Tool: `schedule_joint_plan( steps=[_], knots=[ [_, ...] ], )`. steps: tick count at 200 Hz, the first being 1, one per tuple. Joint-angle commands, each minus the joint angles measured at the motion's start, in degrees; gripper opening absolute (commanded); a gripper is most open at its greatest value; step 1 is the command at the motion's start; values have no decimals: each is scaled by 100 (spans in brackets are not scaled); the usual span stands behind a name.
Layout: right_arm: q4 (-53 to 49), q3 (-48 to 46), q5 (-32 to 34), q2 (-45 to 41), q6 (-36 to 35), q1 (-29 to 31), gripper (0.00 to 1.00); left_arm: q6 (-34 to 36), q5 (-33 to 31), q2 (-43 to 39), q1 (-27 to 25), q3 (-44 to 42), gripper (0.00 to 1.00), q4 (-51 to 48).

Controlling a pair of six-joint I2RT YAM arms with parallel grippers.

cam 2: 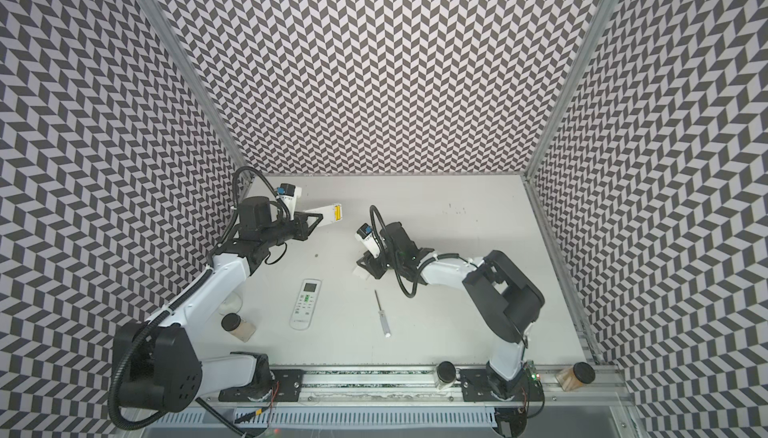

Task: Unload the batteries from the remote control

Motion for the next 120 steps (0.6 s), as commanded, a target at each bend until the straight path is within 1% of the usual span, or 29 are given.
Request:
schedule_joint_plan(
  steps=[1,21,52,69,91,120],
  knots=[
    [-372,203,296,279,-22,72,35,79,-16,-140,13,133,0,90],
    [-620,385,517,458,100,75,35,85,-14,-140,2,234,0,-17],
    [-555,412,594,613,35,80,32,77,24,-164,-4,139,0,92],
    [-686,513,606,689,35,88,28,82,47,-188,-12,217,0,-8],
    [-536,424,634,718,34,100,25,70,119,-208,-18,134,0,105],
    [-575,520,874,796,171,101,22,95,108,-206,-43,258,0,-38]
  ],
)
